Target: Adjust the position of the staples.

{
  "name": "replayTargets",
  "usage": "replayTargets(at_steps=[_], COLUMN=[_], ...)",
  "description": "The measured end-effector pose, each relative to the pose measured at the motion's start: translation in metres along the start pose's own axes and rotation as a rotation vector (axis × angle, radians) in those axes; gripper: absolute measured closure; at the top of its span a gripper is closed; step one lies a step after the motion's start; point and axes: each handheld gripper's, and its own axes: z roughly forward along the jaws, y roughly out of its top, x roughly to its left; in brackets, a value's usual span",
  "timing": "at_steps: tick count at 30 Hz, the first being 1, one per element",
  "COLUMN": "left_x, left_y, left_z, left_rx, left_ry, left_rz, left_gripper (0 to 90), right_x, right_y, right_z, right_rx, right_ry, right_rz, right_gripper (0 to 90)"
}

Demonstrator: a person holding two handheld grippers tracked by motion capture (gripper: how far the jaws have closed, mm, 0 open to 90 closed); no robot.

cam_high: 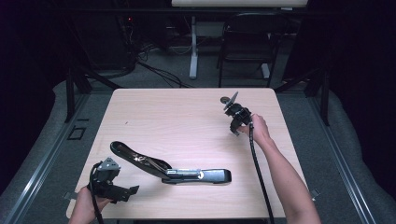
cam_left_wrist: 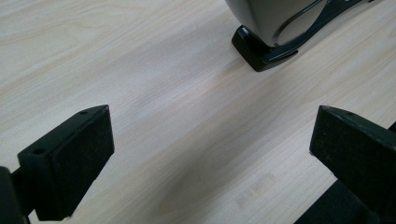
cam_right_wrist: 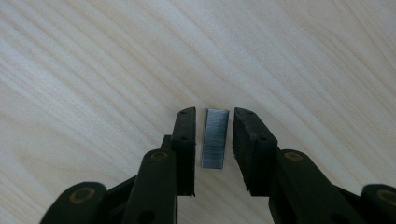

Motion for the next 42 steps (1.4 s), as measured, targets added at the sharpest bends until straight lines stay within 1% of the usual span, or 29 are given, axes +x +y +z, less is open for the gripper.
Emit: replayTargets(at_steps=[1,2,3,4,9,10,11,12,13,15,16,20,21,22,23,24,25,28,29,30,31,32,33,35,36,37,41,42], left_x=[0.000,0.000,0.000,0.000,0.000,0.000,0.000,0.000,0.000,0.000,0.000,0.000,0.000,0.000,0.000,0.000,0.000,0.000,0.000,0.000,-0.001,0.000,0.000,0.000,0.000,0.000,0.000,0.000], left_y=[0.000,0.000,0.000,0.000,0.000,0.000,0.000,0.000,0.000,0.000,0.000,0.000,0.000,0.000,0.000,0.000,0.000,0.000,0.000,0.000,0.000,0.000,0.000,0.000,0.000,0.000,0.000,0.000], left_z=[0.000,0.000,0.000,0.000,0.001,0.001,0.001,0.001,0.001,0.001,0.001,0.001,0.001,0.001,0.001,0.001,0.001,0.001,0.001,0.001,0.001,0.001,0.001,0.001,0.001,0.001,0.001,0.001], left_rx=[0.000,0.000,0.001,0.001,0.001,0.001,0.001,0.002,0.002,0.002,0.003,0.004,0.005,0.006,0.007,0.009,0.008,0.009,0.008,0.008,0.008,0.009,0.011,0.010,0.008,0.007,0.007,0.007], left_ry=[-0.001,-0.001,-0.001,0.000,0.004,0.005,0.005,0.006,0.005,0.005,0.004,0.006,0.003,0.005,0.005,0.004,0.004,0.005,0.005,0.006,0.007,0.007,0.010,0.011,0.012,0.013,0.015,0.015], left_rz=[-0.001,-0.001,-0.001,-0.001,-0.001,-0.002,-0.002,0.000,0.000,0.000,0.000,-0.001,-0.003,-0.001,0.000,0.000,0.000,0.003,0.002,0.002,-0.001,-0.002,-0.004,-0.011,-0.017,-0.018,-0.010,-0.012], left_gripper=[0.0,0.0,0.0,0.0,0.0,0.0,0.0,0.0,0.0,0.0,0.0,0.0,0.0,0.0,0.0,0.0,0.0,0.0,0.0,0.0,0.0,0.0,0.0,0.0,0.0,0.0,0.0,0.0], right_x=[-0.001,-0.001,-0.001,-0.001,-0.001,-0.001,-0.001,0.000,0.000,0.000,0.001,0.001,0.001,0.001,0.001,0.000,0.001,0.001,0.002,0.002,0.003,0.003,0.004,0.005,0.006,0.007,0.012,0.013], right_y=[0.001,0.000,0.001,0.001,0.000,0.000,0.001,0.000,0.000,0.001,0.000,-0.001,-0.001,-0.002,-0.002,-0.002,-0.003,-0.004,-0.006,-0.006,-0.007,-0.008,-0.010,-0.012,-0.014,-0.015,-0.022,-0.024], right_z=[0.000,0.001,0.001,0.002,0.004,0.004,0.003,0.003,0.003,0.003,0.004,0.007,0.007,0.008,0.007,0.005,0.006,0.002,0.001,-0.001,-0.002,-0.004,-0.006,-0.011,-0.012,-0.014,-0.021,-0.022], right_rx=[0.013,0.003,0.009,0.003,0.003,0.002,0.013,-0.001,-0.002,0.019,0.004,0.002,0.000,-0.007,-0.010,0.006,-0.026,-0.025,-0.043,-0.036,-0.051,-0.046,-0.068,-0.070,-0.086,-0.085,-0.096,-0.100], right_ry=[0.000,0.000,-0.004,-0.004,0.001,0.000,-0.003,-0.004,-0.002,-0.014,-0.006,-0.004,-0.001,-0.007,-0.010,-0.017,-0.018,-0.013,-0.014,-0.014,-0.013,-0.013,-0.011,-0.007,-0.002,0.000,0.013,0.009], right_rz=[-0.013,-0.016,-0.012,0.002,0.009,0.008,-0.001,0.008,0.007,-0.015,0.003,0.005,0.011,0.012,0.011,-0.007,0.005,-0.001,0.011,0.000,0.011,0.000,0.012,0.000,0.010,-0.003,-0.009,-0.015], right_gripper=[71.6,71.7,71.7,71.8,74.4,75.1,76.0,76.7,77.6,77.8,77.7,77.7,77.7,77.7,77.8,77.9,78.0,78.1,78.1,78.1,78.1,78.1,78.1,78.1,78.1,78.1,78.2,78.2])
